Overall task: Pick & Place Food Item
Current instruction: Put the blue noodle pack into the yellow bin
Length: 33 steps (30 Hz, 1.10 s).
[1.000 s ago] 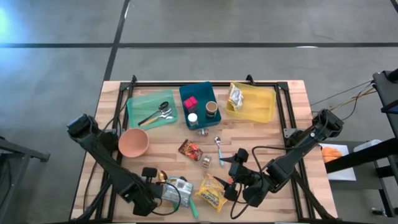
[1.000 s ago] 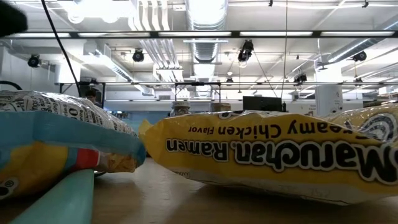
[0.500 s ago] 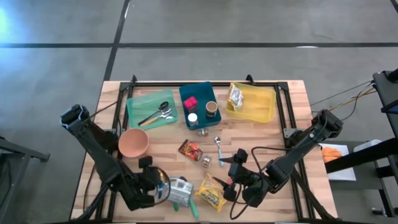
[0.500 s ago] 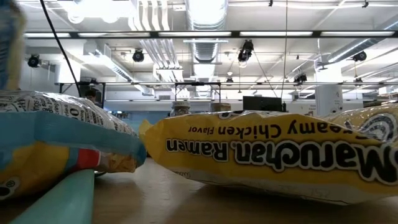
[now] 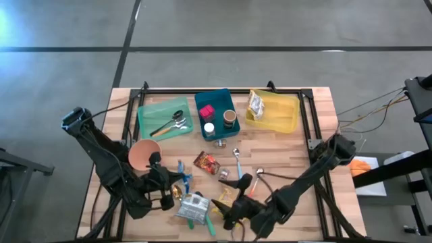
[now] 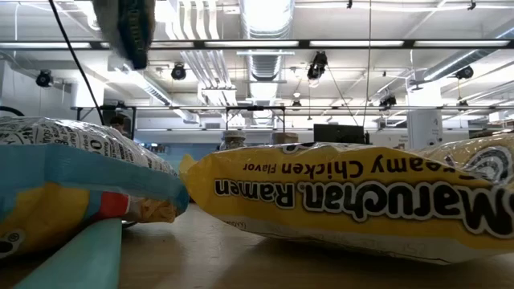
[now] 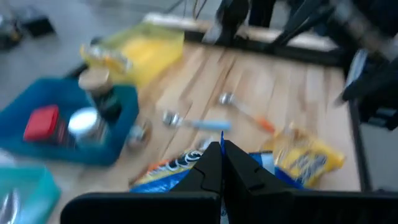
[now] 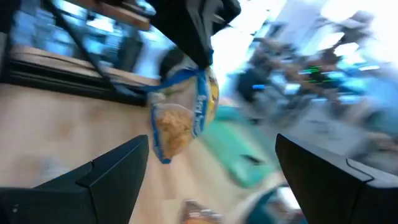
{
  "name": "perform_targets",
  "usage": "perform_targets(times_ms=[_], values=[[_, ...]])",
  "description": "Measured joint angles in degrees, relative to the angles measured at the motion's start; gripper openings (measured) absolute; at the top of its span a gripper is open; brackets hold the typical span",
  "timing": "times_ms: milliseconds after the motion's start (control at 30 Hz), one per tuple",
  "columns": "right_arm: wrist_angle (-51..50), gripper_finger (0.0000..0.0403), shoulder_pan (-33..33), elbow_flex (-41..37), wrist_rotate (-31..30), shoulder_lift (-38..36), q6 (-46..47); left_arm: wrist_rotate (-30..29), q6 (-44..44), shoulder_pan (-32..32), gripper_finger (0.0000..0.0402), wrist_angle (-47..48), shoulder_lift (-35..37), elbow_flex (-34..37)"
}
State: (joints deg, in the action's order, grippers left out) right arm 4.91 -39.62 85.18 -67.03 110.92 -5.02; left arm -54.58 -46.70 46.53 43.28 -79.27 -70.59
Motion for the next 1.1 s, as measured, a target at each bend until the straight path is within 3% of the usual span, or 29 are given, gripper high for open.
perform_targets(times_ms=[100,267,400,567,867,1100], values=[[0.0,0.0349,0.1,5.2,-5.9,5.0,-6.3,-0.3,9.0,-0.8,0.0000,-7.8,0.6,0.0],[0.2,0.0349,0.6,15.0,-8.7,13.6,-15.5,-0.3,18.7,-2.5,0.0000,-15.5,0.8,0.0],[0.2,0.0349,0.6,22.9,-14.5,19.1,-21.3,-0.3,19.9,-4.1,0.0000,-16.6,0.8,0.1],[0.1,0.0349,0.7,31.5,-17.2,23.9,-25.7,0.3,19.9,-5.7,0.0000,-16.7,0.8,0.1],[0.0,0.0344,0.9,34.9,-18.6,25.7,-25.2,1.9,19.9,-6.4,0.0000,-17.8,0.8,0.1],[0.0,0.0275,1.7,34.9,-18.6,25.3,-25.2,3.3,19.9,-6.6,0.0000,-18.0,0.8,0.1]])
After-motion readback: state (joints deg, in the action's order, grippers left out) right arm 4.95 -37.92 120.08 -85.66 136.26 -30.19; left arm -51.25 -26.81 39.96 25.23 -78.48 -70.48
